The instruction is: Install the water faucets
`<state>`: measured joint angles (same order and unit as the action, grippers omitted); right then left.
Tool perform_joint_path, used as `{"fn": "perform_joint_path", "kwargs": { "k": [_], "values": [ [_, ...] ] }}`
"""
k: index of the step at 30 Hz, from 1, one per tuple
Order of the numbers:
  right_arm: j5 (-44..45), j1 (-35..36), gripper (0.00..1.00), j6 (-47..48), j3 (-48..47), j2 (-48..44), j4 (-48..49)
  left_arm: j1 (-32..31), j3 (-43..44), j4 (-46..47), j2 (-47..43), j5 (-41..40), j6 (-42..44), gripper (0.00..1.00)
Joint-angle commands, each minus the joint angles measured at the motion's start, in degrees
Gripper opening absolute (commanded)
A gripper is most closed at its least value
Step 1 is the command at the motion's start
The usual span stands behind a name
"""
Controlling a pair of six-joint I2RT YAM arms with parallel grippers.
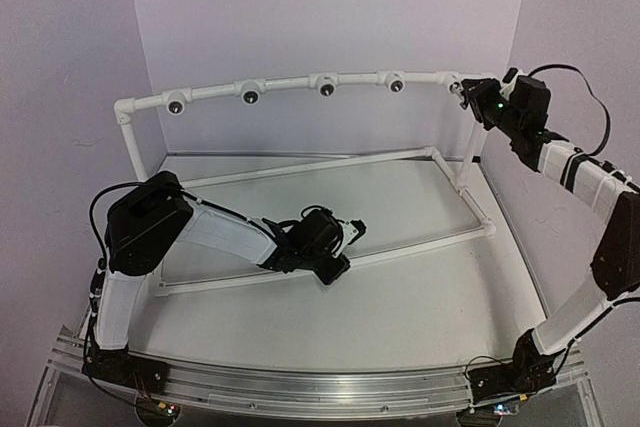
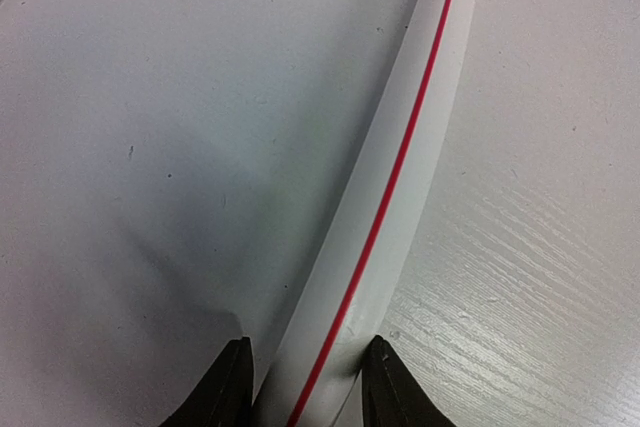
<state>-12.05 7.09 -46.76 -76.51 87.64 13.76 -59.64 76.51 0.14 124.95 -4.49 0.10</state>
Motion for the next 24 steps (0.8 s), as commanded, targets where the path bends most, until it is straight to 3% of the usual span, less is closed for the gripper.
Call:
{"fn": "perform_joint_path", "kwargs": {
  "k": [1, 5, 8, 9, 11, 12, 15, 16, 24],
  "values": [
    [-7.63, -5.64, 0.0, -28.59, 5.62, 1.52, 0.04, -1.71, -6.2, -23.51, 9.57, 6.32, -7.41, 0.0],
    [-12.87, -6.64, 0.0, -47.35, 10.6, 4.12, 5.05, -1.67, -6.2, -23.61, 9.53, 6.22, -7.44, 0.0],
    [-16.32, -6.66, 0.0, -59.19, 13.99, 7.84, 16.37, -1.71, -6.03, -23.63, 9.68, 6.28, -7.4, 0.0],
    [-17.24, -6.66, 0.06, -62.84, 14.34, 9.21, 21.32, -1.67, -5.9, -23.78, 9.7, 6.24, -7.39, 0.0],
    [-17.91, -6.65, 0.34, -64.25, 13.76, 11.93, 26.37, -1.71, -5.8, -23.76, 9.68, 6.19, -7.39, 0.0],
    [-18.32, -6.64, 0.56, -62.85, 12.58, 12.72, 28.17, -1.71, -5.84, -23.9, 9.63, 6.16, -7.39, 0.0],
    [-18.4, -6.65, 0.78, -57.3, 11.24, 11.92, 27.78, -1.71, -5.92, -24.0, 9.68, 6.12, -7.47, 0.0],
    [-17.45, -6.63, 0.96, -51.36, 11.56, 10.19, 26.7, -1.71, -6.02, -23.9, 9.62, 6.12, -7.61, 0.0],
    [-14.19, -12.54, 0.98, -30.83, 18.9, -4.11, 18.28, -1.71, -6.09, -23.8, 9.68, 6.24, -7.35, 0.0]
  ]
}}
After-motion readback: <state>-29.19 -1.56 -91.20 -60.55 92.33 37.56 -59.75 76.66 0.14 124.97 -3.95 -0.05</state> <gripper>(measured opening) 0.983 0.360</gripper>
